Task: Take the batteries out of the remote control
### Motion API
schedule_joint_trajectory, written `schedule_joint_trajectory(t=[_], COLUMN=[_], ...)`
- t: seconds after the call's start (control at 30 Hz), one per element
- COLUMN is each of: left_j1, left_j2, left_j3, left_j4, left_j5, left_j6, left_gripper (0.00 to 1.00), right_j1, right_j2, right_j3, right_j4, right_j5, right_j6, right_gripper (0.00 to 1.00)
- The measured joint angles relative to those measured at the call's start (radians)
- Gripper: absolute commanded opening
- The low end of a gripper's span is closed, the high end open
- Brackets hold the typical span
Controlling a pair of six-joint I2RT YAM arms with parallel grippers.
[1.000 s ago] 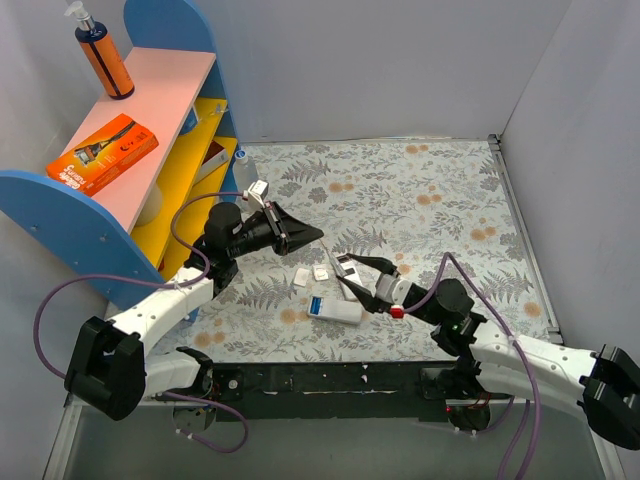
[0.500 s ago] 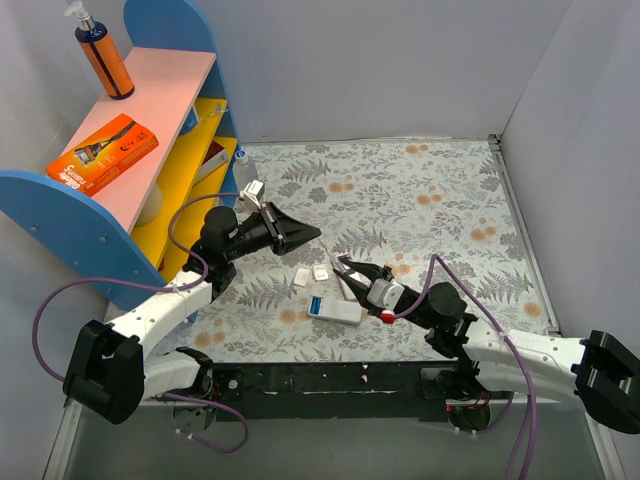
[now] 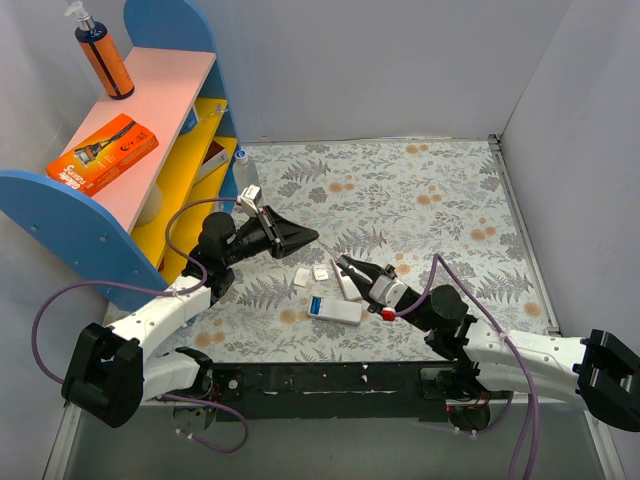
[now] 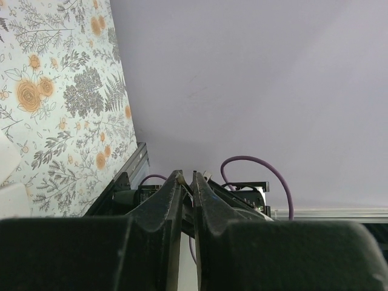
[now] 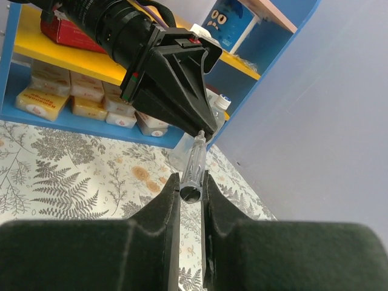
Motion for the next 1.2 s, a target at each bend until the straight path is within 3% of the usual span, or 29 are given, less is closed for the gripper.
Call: schedule_joint_trajectory(t=[0.13, 0.23, 0.33, 0.47, 0.53, 0.7, 0.8, 0.97, 1.13, 1.2], left_j1=[0.0, 0.0, 0.0, 0.0, 0.001, -0.001, -0.006, -0.01, -0.011, -0.011], left_j2=[0.0, -0.004, -0.014, -0.03, -0.035, -0.041, -0.041, -0.047, -0.05, -0.051], left_j3=[0.0, 0.0, 0.0, -0.018, -0.023, -0.025, -0.025, -0.016, 0.03, 0.053], left_j4=[-0.002, -0.007, -0.01, -0.009, -0.01, -0.026, -0.068, -0.166, -0.283, -0.325], left_j5=[-0.004, -0.006, -0.011, -0.025, -0.032, -0.028, -0.027, -0.026, -0.026, -0.026], left_j6=[-0.008, -0.01, -0.008, -0.008, -0.01, 0.007, 0.015, 0.023, 0.026, 0.025], left_gripper=[0.05, 0.04, 0.04, 0.04, 0.07, 0.51, 0.68, 0.83, 0.98, 0.98], right_j1=[0.0, 0.0, 0.003, 0.004, 0.005, 0.006, 0.006, 0.006, 0.006, 0.006], right_j2=[-0.001, -0.001, 0.004, 0.01, 0.014, 0.014, 0.005, -0.073, -0.18, -0.213], right_j3=[0.0, 0.0, 0.0, 0.006, 0.006, 0.008, 0.02, 0.031, 0.067, 0.09], right_j4=[-0.009, -0.009, -0.009, -0.007, -0.006, 0.002, -0.011, -0.1, -0.297, -0.4], right_j5=[0.007, 0.011, 0.008, 0.008, 0.011, 0.02, 0.038, 0.111, 0.178, 0.196], right_j6=[0.004, 0.005, 0.01, 0.012, 0.017, 0.032, 0.047, 0.059, 0.068, 0.078], right_gripper=[0.19, 0.29, 0.2, 0.01, 0.01, 0.01, 0.01, 0.01, 0.01, 0.01])
